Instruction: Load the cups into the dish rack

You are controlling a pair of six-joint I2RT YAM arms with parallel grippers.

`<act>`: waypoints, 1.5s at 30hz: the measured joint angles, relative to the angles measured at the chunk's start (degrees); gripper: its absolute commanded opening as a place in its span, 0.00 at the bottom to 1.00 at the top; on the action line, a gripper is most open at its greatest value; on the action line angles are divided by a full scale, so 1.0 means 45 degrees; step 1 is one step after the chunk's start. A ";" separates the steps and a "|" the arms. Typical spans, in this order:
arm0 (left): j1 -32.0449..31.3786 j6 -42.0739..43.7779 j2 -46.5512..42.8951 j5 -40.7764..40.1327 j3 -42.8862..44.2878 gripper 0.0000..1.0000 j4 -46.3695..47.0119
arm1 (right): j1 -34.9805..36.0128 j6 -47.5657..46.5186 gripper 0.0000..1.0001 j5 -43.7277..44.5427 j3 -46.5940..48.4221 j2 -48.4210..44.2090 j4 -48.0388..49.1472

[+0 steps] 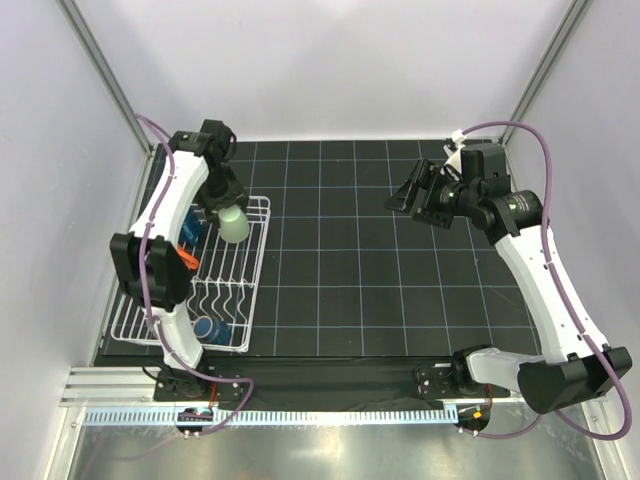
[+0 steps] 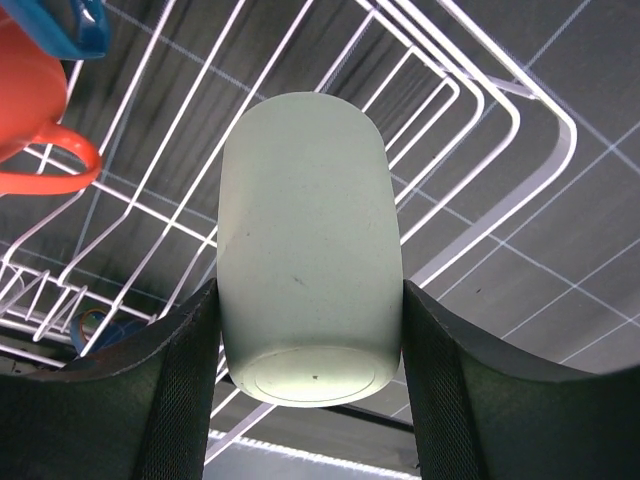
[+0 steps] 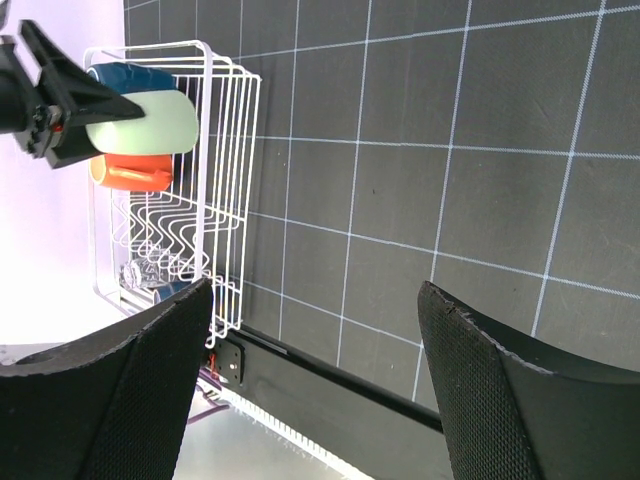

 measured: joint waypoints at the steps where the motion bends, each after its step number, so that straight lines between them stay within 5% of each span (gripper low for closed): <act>1: 0.0010 0.0049 0.0180 0.0053 0.0073 0.00 -0.0044 | 0.0000 -0.0005 0.83 0.0019 0.0000 -0.0029 -0.0005; 17: 0.0010 0.0408 0.2676 0.0593 0.1234 0.00 0.0010 | -0.0146 -0.0729 0.83 0.0267 0.0180 -0.0073 -0.0617; 45: 0.0019 0.0408 0.3633 0.0495 0.1928 0.00 -0.0010 | -0.0291 -0.1331 0.83 0.0078 0.0602 0.0554 -0.0777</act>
